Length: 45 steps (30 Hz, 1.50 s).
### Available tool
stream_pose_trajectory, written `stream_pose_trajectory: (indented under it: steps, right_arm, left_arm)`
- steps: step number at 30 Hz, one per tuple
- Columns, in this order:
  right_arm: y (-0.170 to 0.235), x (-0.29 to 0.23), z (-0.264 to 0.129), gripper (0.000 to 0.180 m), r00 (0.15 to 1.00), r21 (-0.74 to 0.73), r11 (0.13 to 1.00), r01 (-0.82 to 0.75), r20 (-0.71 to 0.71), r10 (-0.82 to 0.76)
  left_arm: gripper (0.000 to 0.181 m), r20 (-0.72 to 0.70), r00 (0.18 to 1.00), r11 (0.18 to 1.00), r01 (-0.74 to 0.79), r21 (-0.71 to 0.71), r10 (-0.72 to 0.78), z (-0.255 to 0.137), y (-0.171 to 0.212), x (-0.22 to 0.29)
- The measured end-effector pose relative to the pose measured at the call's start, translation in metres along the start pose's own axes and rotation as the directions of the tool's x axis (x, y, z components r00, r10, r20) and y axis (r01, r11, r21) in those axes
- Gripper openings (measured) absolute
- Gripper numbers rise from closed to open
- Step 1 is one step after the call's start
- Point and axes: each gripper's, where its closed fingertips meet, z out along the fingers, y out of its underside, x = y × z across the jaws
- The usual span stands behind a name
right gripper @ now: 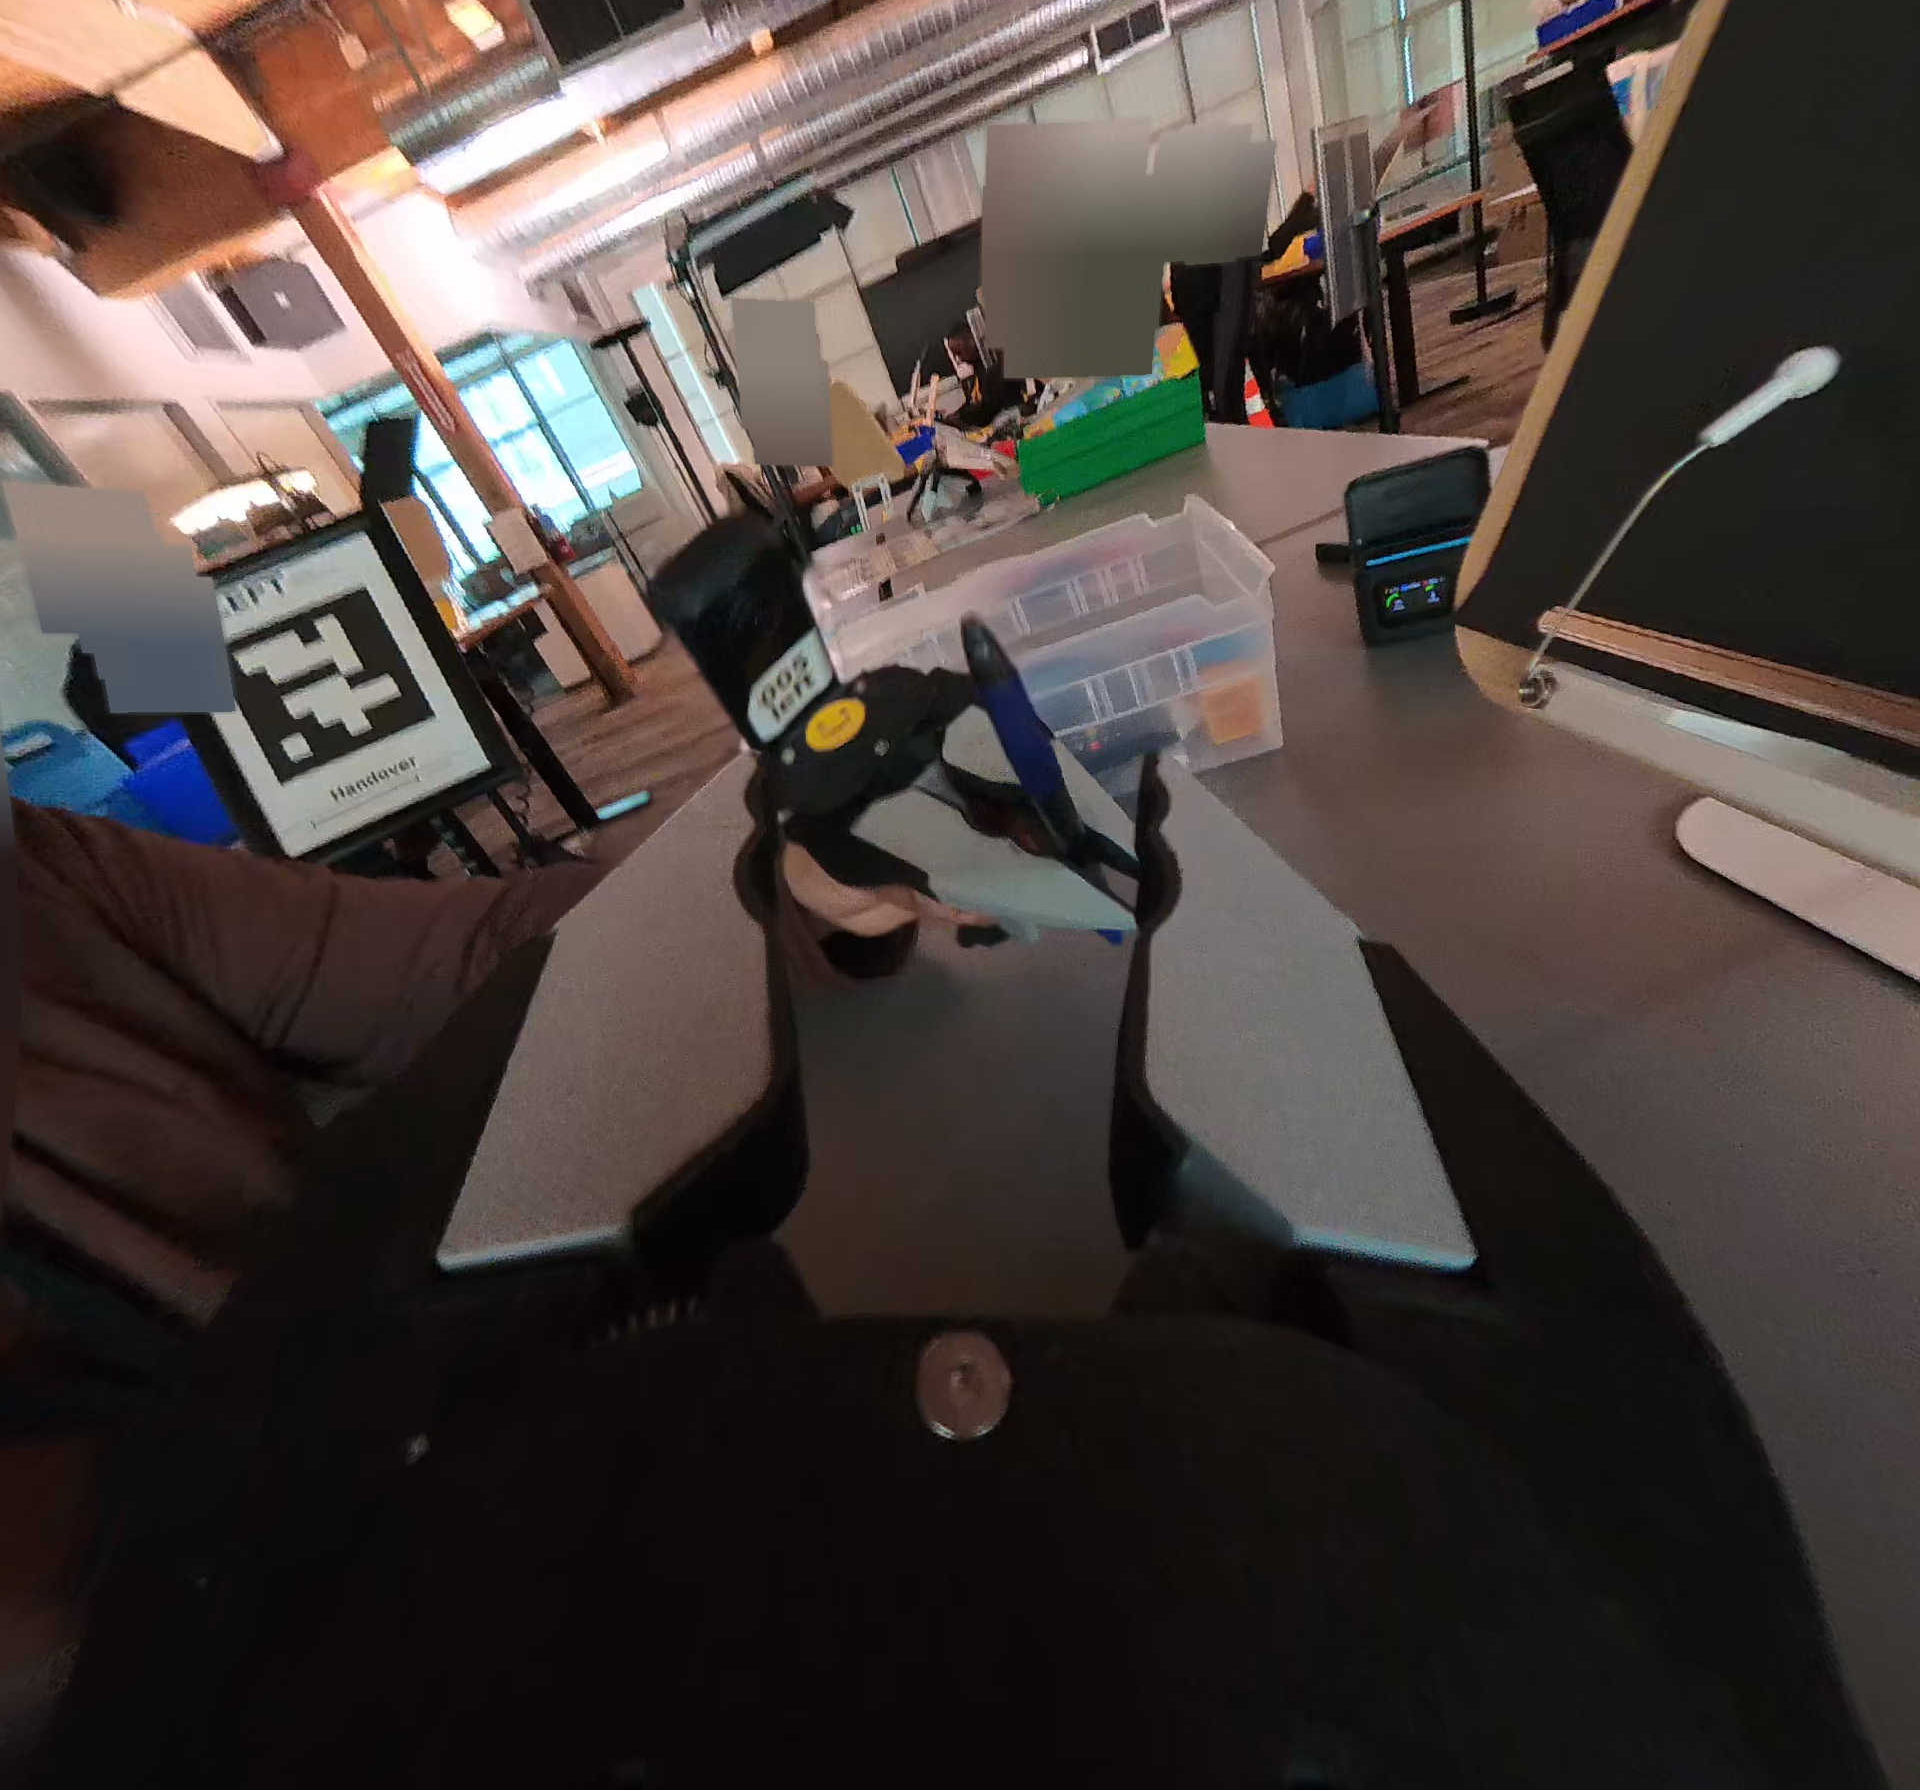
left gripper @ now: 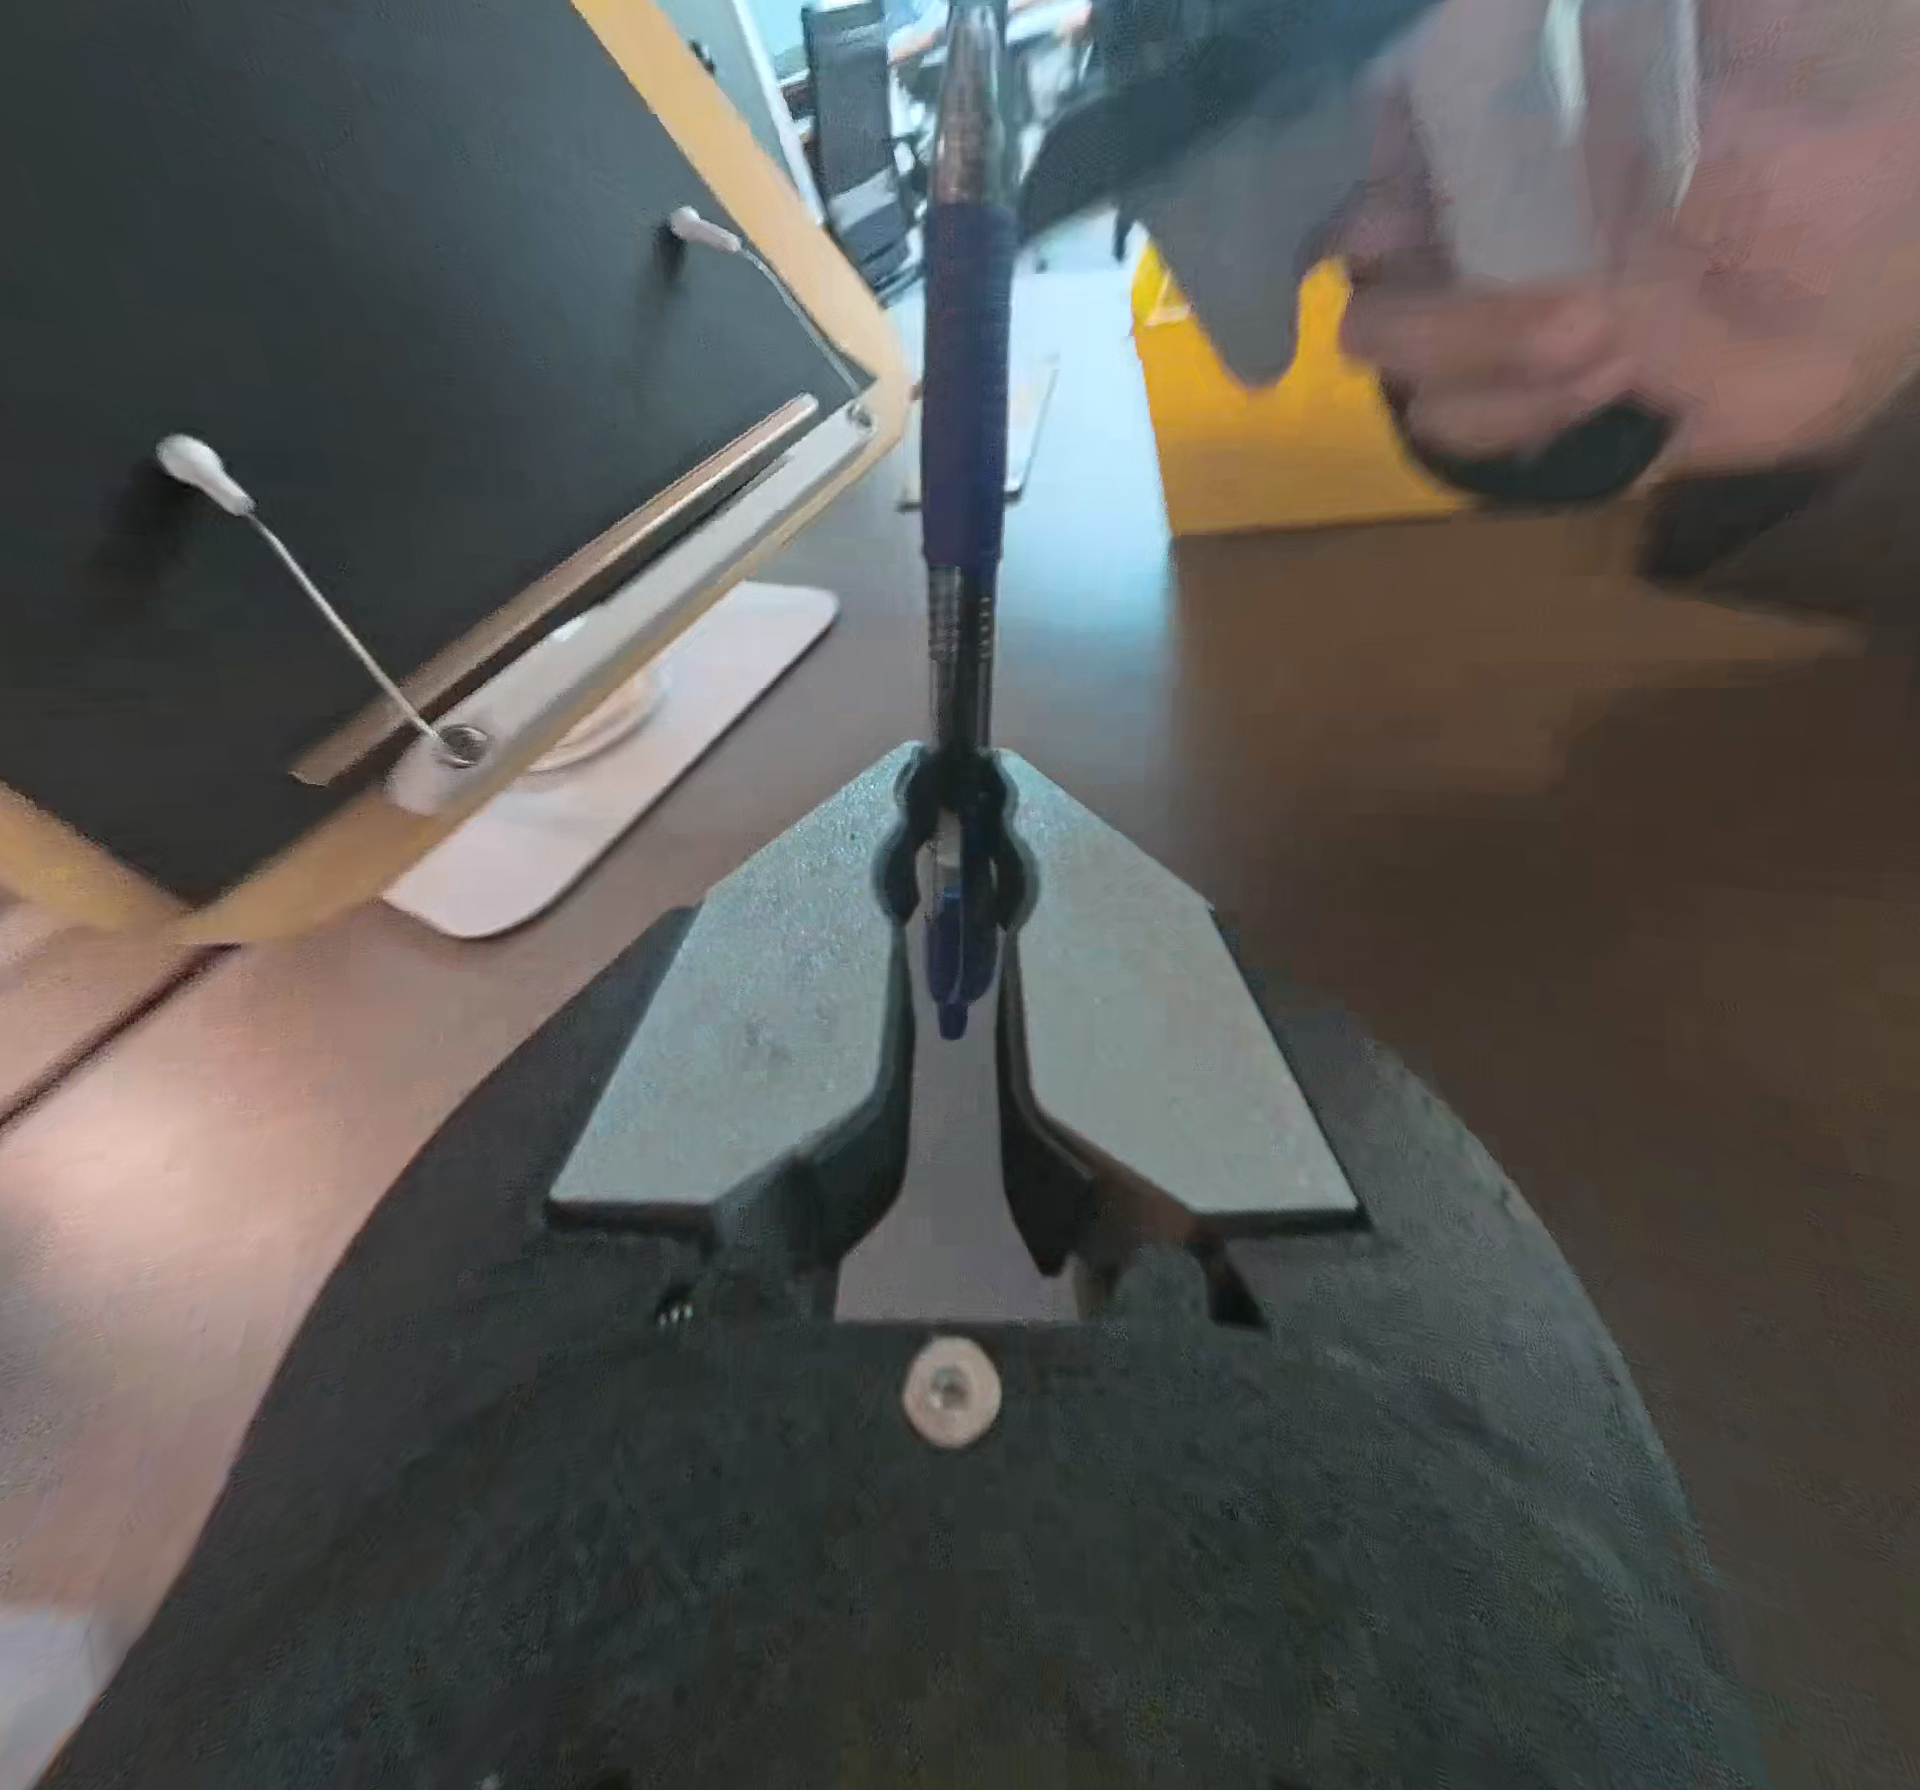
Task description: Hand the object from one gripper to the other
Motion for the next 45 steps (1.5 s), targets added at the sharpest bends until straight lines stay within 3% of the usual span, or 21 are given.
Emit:
stream_pose_trajectory:
  steps: [1,4,10,13,15,16,18,21,28,32,35,37,41,42,45]
  right_arm:
    - [0.005,0.000,0.005,0.068,1.000,-0.027,0.999,0.021,-0.010,-0.021]
    - [0.020,-0.004,0.021,0.068,0.997,-0.098,0.992,0.080,-0.016,-0.082]
    - [0.042,0.002,0.039,0.071,0.993,-0.178,0.980,0.092,-0.057,-0.103]
    - [0.055,0.007,0.042,0.051,0.994,-0.235,0.969,0.072,-0.067,-0.090]
    - [0.063,0.003,0.043,0.011,0.996,-0.277,0.958,0.069,-0.034,-0.081]
    - [0.067,0.003,0.043,0.007,0.996,-0.296,0.953,0.065,-0.034,-0.078]
    - [0.067,0.012,0.041,0.007,0.991,-0.311,0.948,0.065,-0.089,-0.097]
    - [0.053,0.019,0.034,0.007,0.984,-0.251,0.965,0.072,-0.142,-0.111]
    - [0.010,0.030,0.001,0.006,0.924,-0.123,0.976,0.177,-0.320,-0.208]
    - [-0.020,0.035,-0.030,0.006,0.770,-0.116,0.931,0.347,-0.532,-0.353]
    - [-0.047,0.013,-0.053,0.006,0.697,-0.115,0.925,0.363,-0.626,-0.351]
    - [-0.060,0.006,-0.074,0.006,0.607,-0.199,0.918,0.342,-0.699,-0.378]
    - [-0.068,0.025,-0.157,0.006,0.294,-0.435,0.891,0.127,-0.842,-0.453]
    - [-0.063,0.032,-0.179,0.006,0.249,-0.456,0.889,0.045,-0.857,-0.452]
    - [-0.012,0.057,-0.232,0.006,0.235,-0.444,0.839,-0.313,-0.893,-0.385]
  left_arm:
    - [0.006,-0.051,0.996,0.997,0.071,0.020,-0.070,-0.001,-0.004,0.005]
    - [0.006,-0.171,0.963,0.975,0.218,0.041,-0.208,-0.003,-0.011,0.016]
    - [0.006,-0.372,0.867,0.938,0.344,-0.032,-0.331,-0.001,-0.009,0.047]
    - [0.006,-0.448,0.808,0.915,0.399,-0.063,-0.383,-0.002,-0.012,0.059]
    - [0.007,-0.459,0.802,0.917,0.390,-0.081,-0.381,-0.002,-0.010,0.064]
    - [0.007,-0.458,0.807,0.923,0.375,-0.091,-0.373,-0.001,-0.008,0.066]
    - [0.010,-0.395,0.856,0.940,0.330,-0.081,-0.334,0.004,-0.002,0.060]
    - [0.033,-0.281,0.932,0.973,0.221,-0.059,-0.229,0.008,0.006,0.047]
    - [0.033,-0.213,0.971,0.994,0.100,-0.051,-0.109,0.011,0.009,0.045]
    - [0.022,-0.138,0.989,0.999,0.040,-0.026,-0.043,0.012,0.010,0.035]
    - [0.019,-0.111,0.993,0.999,0.041,-0.017,-0.043,0.010,0.010,0.027]
    - [0.017,-0.109,0.992,0.998,0.062,-0.012,-0.063,0.009,0.009,0.025]
    - [0.016,-0.111,0.990,0.996,0.082,-0.018,-0.084,0.009,0.009,0.025]
    - [0.015,-0.114,0.990,0.997,0.076,-0.024,-0.078,0.009,0.010,0.026]
    - [0.015,-0.121,0.992,0.998,0.034,-0.055,-0.041,0.012,0.015,0.032]
